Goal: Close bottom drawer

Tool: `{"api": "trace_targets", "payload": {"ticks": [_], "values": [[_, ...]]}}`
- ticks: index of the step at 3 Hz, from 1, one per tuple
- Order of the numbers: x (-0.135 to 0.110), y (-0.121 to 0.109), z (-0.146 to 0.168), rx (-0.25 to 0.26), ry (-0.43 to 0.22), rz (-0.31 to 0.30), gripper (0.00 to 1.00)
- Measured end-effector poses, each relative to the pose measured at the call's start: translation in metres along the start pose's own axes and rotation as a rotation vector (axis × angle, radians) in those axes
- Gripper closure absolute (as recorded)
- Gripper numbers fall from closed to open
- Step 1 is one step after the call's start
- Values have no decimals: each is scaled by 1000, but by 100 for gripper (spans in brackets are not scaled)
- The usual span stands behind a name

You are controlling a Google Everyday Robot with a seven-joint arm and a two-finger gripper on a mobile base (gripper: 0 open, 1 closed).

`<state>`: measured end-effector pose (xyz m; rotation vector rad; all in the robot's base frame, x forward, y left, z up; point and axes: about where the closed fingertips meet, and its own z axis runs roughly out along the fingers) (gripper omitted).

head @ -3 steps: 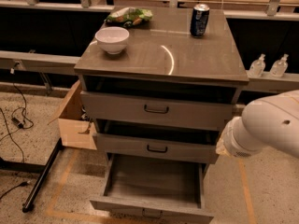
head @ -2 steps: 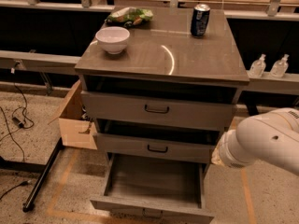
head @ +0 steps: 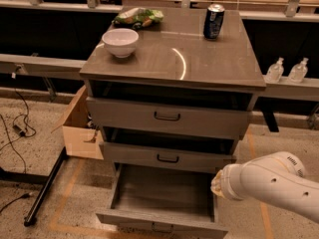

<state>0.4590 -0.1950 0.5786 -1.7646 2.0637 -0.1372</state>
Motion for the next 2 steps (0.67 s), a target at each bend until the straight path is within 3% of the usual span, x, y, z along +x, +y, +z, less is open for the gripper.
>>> {"api": "trace_targets", "payload": {"ticks": [1,2], "values": [[1,16,35,20,-23,-41,100],[0,10,43,49,-19,-54,100]]}}
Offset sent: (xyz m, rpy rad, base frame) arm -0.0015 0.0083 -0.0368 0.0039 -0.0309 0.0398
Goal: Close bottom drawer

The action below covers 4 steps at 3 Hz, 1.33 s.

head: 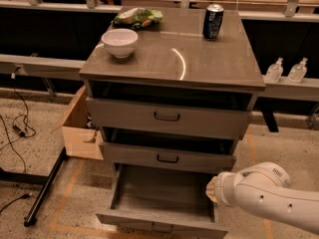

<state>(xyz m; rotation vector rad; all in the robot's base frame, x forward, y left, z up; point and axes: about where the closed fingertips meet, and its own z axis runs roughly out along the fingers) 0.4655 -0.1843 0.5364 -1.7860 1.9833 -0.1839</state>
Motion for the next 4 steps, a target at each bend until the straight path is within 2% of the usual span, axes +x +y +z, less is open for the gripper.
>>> {"api": "trace_targets", "payload": {"ticks": [1,2,4], "values": [[0,0,0,0,0,0,100],[11,0,8,-1,19,13,100],[47,11,70,-20,29,84,100]]}}
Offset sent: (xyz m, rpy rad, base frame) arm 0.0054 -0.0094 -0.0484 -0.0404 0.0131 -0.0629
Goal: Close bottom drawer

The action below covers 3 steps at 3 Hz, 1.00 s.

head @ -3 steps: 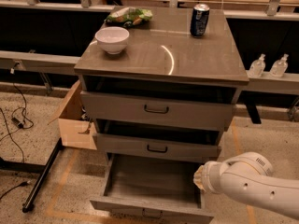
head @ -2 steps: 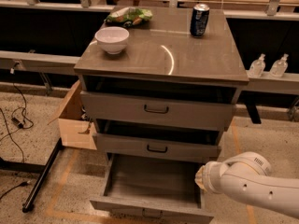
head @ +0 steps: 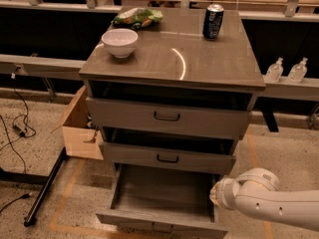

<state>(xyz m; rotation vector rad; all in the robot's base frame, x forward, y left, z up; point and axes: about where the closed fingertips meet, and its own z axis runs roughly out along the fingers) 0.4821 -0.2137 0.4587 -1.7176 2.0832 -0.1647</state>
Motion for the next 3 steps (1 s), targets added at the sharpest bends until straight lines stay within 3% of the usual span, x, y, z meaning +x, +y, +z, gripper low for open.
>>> {"api": "trace_targets", "payload": {"ticks": [1,2,3], "values": [[11,13,28,-7,1,61,100],[17,50,62,-34,-8,124,100],[23,97,98,-54,-45,128,100]]}}
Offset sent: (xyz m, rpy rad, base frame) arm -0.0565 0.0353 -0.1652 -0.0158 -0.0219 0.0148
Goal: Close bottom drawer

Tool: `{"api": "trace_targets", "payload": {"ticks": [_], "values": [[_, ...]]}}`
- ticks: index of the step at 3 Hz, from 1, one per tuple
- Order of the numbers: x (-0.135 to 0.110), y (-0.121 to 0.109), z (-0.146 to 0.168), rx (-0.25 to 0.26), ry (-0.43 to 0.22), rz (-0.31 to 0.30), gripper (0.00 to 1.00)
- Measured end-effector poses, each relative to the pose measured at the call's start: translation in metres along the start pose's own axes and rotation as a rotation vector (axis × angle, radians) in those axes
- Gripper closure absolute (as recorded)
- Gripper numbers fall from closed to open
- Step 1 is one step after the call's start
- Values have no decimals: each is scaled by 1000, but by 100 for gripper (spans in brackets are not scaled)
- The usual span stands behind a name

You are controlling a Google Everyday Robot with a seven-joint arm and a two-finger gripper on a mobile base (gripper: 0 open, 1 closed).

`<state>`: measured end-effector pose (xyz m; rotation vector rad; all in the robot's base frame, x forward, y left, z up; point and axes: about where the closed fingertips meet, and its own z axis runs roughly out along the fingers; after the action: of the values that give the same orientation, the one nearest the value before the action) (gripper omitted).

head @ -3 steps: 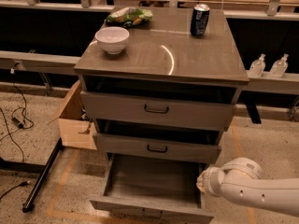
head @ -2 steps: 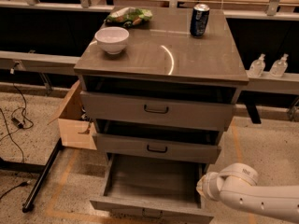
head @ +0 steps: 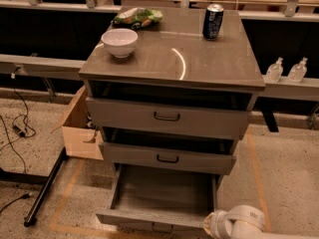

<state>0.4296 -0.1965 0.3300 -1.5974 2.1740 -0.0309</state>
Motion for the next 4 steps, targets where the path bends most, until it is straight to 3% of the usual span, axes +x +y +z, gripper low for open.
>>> {"api": "trace_targets", "payload": {"ticks": [1,2,3,4], "values": [[8,36,34,6,-23,-44,100],[9,42,46,35,-30,-129,100],[9,42,46,35,-30,-129,100],[15,48,65,53,-31,-112,100]]}}
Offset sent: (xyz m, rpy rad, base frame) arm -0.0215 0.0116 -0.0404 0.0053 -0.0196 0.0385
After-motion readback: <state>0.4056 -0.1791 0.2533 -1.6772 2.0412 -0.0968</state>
